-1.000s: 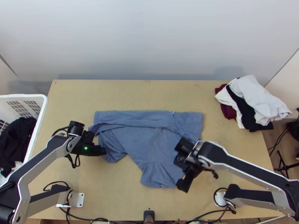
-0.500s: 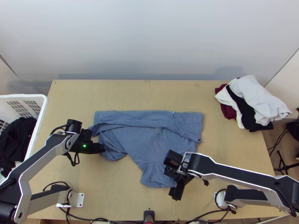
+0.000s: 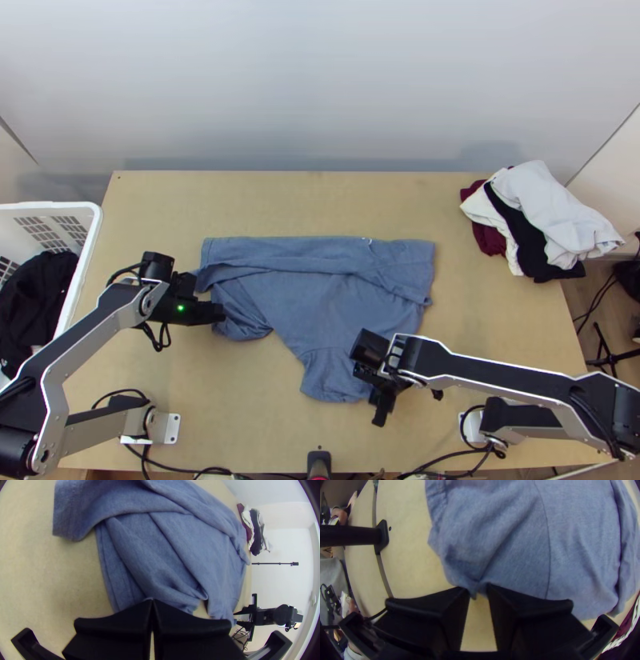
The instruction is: Fold the t-shirt
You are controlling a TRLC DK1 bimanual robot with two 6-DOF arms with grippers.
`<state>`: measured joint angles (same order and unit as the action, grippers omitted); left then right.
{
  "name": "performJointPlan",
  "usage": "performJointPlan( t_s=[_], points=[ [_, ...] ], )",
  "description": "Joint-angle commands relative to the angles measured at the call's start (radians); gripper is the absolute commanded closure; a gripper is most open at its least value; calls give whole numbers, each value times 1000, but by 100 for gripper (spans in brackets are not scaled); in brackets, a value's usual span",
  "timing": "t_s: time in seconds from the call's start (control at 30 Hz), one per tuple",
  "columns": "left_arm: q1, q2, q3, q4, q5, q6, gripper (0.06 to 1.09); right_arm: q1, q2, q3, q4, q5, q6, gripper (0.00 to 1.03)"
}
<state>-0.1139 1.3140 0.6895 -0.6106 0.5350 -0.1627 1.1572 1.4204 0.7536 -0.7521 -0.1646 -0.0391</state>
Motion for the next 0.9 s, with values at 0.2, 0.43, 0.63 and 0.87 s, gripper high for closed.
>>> performJointPlan(
  t_s=[0.2,0.43,0.63,0.87],
  points=[
    [3,-4,44,-26,0,-14,103,-50,-97,-7,79,20,21,100],
    [43,-22,183,-140,2,-6,103,-195,-161,196,-92,20,-22,100],
    [85,-36,298,-204,3,-8,103,-418,-175,352,-116,20,-150,100],
    [164,-25,393,-248,3,15,103,-660,-106,495,-136,17,-292,100]
  ],
)
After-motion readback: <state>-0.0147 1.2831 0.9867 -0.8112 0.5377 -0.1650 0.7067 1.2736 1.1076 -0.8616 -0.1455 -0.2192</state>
